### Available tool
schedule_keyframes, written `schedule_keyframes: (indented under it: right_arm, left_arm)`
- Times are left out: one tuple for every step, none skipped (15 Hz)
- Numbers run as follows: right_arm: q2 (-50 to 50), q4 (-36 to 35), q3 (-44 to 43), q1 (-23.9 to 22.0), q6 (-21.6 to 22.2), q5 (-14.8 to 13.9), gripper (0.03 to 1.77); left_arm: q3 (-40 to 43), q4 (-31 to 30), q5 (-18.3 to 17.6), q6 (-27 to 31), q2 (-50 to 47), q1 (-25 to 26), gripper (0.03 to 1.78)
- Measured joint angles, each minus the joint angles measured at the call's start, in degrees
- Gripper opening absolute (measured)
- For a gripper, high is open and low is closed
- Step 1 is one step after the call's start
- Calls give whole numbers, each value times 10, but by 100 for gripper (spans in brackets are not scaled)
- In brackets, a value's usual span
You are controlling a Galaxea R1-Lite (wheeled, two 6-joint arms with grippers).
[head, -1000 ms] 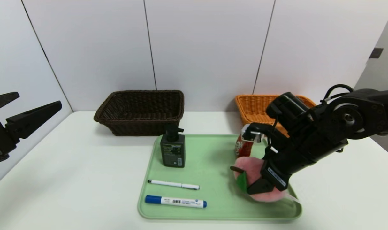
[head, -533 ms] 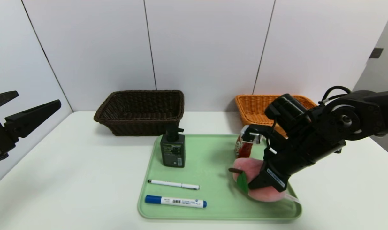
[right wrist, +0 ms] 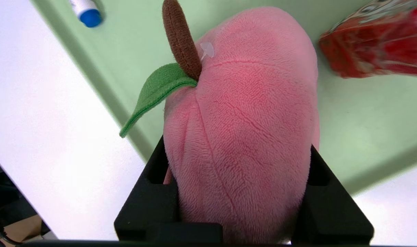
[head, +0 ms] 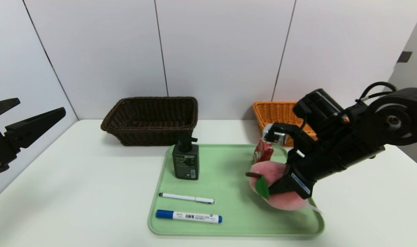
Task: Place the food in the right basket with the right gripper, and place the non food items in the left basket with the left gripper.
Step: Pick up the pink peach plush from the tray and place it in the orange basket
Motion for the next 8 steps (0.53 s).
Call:
schedule_keyframes:
  right_arm:
    - [-19,1,0,-1,0,2,78]
    - [-37,3,-1,-1,1,5,77]
    - [-56,3,-3,-1,0,11,77]
    - [-77,2,-5,-1,1,22,77]
    - [-95,1,-13,-2,2,36,77]
    - [-111,-1,-24,-4,4,47,77]
    - [-122,-2,-43,-12,6,50,77]
    - [-129,-3,-62,-26,7,51,77]
  left_arm:
    - [1,1,0,3,0,0,169]
    - [2,1,0,5,0,0,169]
    - [2,0,0,5,0,0,169]
    - [1,0,0,5,0,0,169]
    - [1,1,0,5,-1,0,169]
    - [3,1,0,5,-2,0,169]
    - [4,1,-1,5,-4,0,169]
    - [5,2,-1,5,-5,0,169]
